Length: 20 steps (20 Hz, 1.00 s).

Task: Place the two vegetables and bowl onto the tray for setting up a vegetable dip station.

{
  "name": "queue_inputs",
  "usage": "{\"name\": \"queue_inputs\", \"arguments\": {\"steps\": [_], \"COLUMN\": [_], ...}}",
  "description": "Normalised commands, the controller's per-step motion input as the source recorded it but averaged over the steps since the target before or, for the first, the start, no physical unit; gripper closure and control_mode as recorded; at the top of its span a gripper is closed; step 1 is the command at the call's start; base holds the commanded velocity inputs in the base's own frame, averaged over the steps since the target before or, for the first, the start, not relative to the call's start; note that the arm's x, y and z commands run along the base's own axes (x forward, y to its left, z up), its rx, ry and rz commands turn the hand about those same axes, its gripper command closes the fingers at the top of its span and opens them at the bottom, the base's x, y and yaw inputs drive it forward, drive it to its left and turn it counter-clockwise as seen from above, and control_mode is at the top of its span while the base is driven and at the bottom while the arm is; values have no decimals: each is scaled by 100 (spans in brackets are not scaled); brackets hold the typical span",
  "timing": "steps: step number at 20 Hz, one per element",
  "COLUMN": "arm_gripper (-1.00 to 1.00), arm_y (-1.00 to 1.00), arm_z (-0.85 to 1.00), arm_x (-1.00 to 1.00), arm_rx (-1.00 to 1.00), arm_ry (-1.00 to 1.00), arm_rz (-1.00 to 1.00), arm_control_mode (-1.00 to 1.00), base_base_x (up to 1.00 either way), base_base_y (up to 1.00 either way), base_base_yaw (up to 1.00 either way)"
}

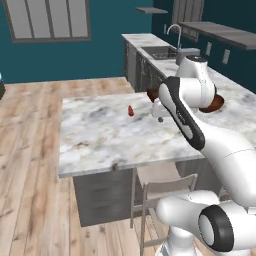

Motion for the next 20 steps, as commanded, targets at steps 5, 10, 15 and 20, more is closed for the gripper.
{"name": "queue_inputs", "arguments": {"steps": [5,10,15,20], "arm_gripper": [-100,-100,-100,-100], "arm_y": [0,0,0,0], "arm_z": [0,0,0,0], "arm_x": [0,0,0,0], "arm_rx": [0,0,0,0], "arm_ry": [0,0,0,0], "arm_rz": [0,0,0,0], "arm_control_mode": [100,100,100,100], "base_base_x": [0,0,0,0], "base_base_y": [70,72,74,75], "base_base_yaw": [0,0,0,0]}}
